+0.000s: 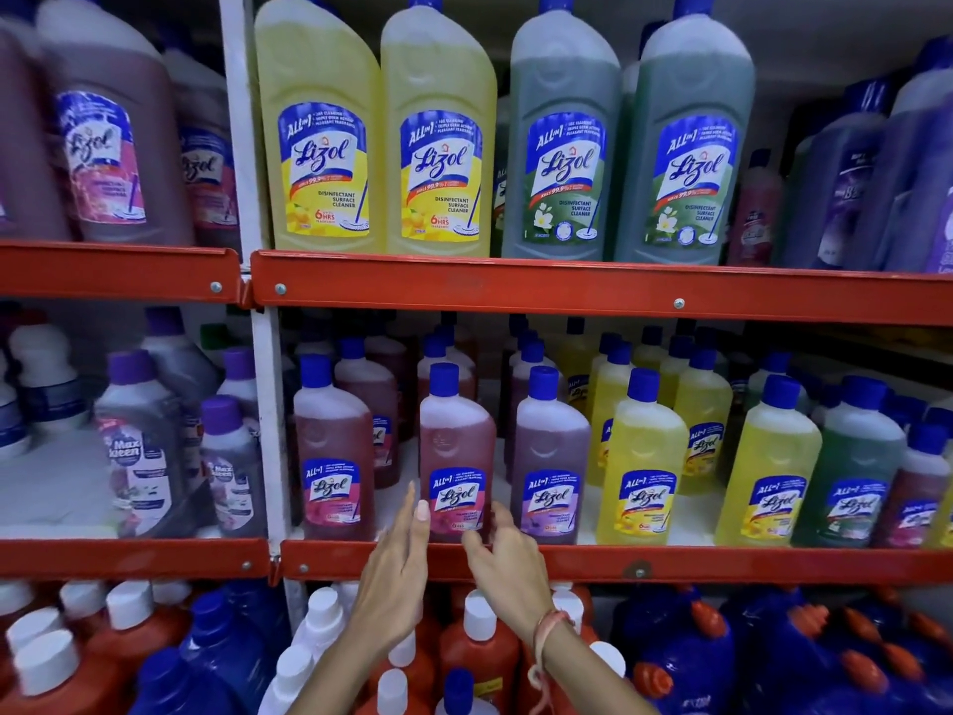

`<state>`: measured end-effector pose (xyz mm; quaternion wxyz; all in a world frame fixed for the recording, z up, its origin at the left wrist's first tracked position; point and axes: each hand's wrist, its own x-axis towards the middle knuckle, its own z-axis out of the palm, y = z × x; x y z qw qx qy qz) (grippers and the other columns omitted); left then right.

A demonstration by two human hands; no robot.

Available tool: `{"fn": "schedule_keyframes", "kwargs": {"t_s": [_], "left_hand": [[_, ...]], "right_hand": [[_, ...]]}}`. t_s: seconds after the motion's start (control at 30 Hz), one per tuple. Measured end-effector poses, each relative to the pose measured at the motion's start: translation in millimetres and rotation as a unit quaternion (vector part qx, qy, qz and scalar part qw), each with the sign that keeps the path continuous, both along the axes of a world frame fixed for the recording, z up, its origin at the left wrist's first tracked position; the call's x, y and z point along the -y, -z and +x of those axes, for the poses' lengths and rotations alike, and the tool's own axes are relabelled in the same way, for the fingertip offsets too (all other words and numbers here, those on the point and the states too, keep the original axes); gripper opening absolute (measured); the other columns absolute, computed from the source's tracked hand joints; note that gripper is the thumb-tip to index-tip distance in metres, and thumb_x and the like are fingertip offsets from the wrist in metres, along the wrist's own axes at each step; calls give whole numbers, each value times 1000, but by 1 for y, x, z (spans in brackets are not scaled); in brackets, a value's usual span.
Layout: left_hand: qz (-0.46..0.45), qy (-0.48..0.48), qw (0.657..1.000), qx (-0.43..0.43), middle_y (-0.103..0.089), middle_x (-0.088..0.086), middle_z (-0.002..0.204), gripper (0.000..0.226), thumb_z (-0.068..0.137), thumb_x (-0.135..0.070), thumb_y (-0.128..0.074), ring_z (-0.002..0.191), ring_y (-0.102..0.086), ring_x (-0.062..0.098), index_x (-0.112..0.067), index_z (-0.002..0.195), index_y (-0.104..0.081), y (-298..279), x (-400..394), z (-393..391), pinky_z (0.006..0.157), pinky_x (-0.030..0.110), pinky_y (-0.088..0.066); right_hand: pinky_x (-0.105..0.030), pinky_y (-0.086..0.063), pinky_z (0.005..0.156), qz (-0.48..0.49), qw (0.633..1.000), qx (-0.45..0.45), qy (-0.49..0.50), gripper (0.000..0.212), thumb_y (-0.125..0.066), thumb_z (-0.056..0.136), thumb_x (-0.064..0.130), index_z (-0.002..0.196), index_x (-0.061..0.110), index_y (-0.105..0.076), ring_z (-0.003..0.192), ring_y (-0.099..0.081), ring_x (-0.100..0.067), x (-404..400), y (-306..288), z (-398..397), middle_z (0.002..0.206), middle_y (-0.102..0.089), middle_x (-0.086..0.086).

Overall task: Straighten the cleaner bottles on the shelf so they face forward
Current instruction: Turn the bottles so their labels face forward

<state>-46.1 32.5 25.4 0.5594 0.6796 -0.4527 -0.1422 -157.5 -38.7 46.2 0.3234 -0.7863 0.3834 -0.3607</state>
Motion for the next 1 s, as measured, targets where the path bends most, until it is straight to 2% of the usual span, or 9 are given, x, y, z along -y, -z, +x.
{"fn": "schedule_keyframes", "kwargs": {"t_s": [0.07, 0.2, 0.4, 0.5, 0.57, 0.67, 0.8, 0.9, 1.0], "left_hand": [[-6, -3, 1000, -5, -46, -7, 146, 92, 68, -89, -11, 132, -42, 11, -42, 146, -24, -1, -1, 1, 104, 27, -33], [-16, -3, 1000, -9, -54, -7, 137, 92, 68, -88, -11, 126, -48, 10, -40, 144, -30, -4, -3, 0, 101, 25, -36], [0, -8, 1000, -12, -56, -9, 132, 86, 72, -86, -13, 116, -52, 7, -42, 144, -28, -6, -4, 2, 76, 1, -32], [15, -9, 1000, 5, -50, -10, 136, 71, 84, -68, -18, 111, -45, 1, -37, 148, -22, -12, -6, -5, 71, -4, -29], [11, -12, 1000, 25, -46, -11, 136, 69, 87, -62, -20, 113, -42, 1, -33, 149, -21, -15, -7, -10, 83, 1, -30], [-41, -101, 992, 61, -43, -12, 131, 71, 88, -67, -18, 119, -41, 5, -25, 143, -34, -14, -7, -23, 97, 23, -34], [-105, -113, 985, 75, -58, -14, 113, 61, 82, -73, -17, 105, -51, -6, -34, 116, -50, -6, 3, -43, 82, 5, -37], [-95, -47, 994, 37, -61, -12, 123, 65, 84, -73, -18, 114, -52, -6, -33, 123, -51, -8, 19, -60, 88, 0, -34], [-27, 18, 999, 17, -39, -18, 142, 72, 84, -66, -18, 129, -32, -5, -29, 144, -33, -17, 34, -78, 96, -1, -21]], "right_hand": [[-10, -41, 65, -3, 1000, 2, -2, 41, -53, 88, 36, 126, 19, -49, 101, -65, -15, -1, 0, 2, 114, -70, 0], [-23, -49, 85, -12, 1000, 0, 9, 45, -54, 87, 40, 126, 19, -49, 101, -65, -15, -3, 1, 6, 114, -70, 0], [-21, -48, 88, -7, 1000, -5, -6, 47, -51, 89, 41, 131, 21, -47, 106, -64, -11, 0, 1, 5, 119, -68, 4], [-19, -47, 89, 0, 1000, -1, -20, 46, -52, 89, 37, 131, 21, -47, 107, -63, -8, 2, 3, 2, 119, -68, 5], [-19, -48, 91, 7, 1000, 11, -27, 45, -52, 89, 32, 131, 19, -49, 107, -63, -7, 4, 4, -2, 118, -68, 5], [-23, -50, 90, -9, 999, 42, 13, 35, -54, 87, 24, 122, 17, -56, 99, -65, -7, 10, 4, -17, 109, -69, 4], [-24, -49, 72, -44, 985, 132, 101, 15, -59, 85, 18, 99, 19, -62, 82, -66, -5, 24, 4, -52, 88, -70, 7], [-21, -43, 74, -44, 983, 119, 131, 29, -61, 85, 21, 113, 14, -55, 100, -61, -17, 37, 8, -70, 109, -62, -1], [-31, -42, 97, -5, 994, 64, 85, 57, -59, 87, 26, 138, 12, -38, 124, -49, -20, 49, 9, -78, 134, -51, -3]]}}
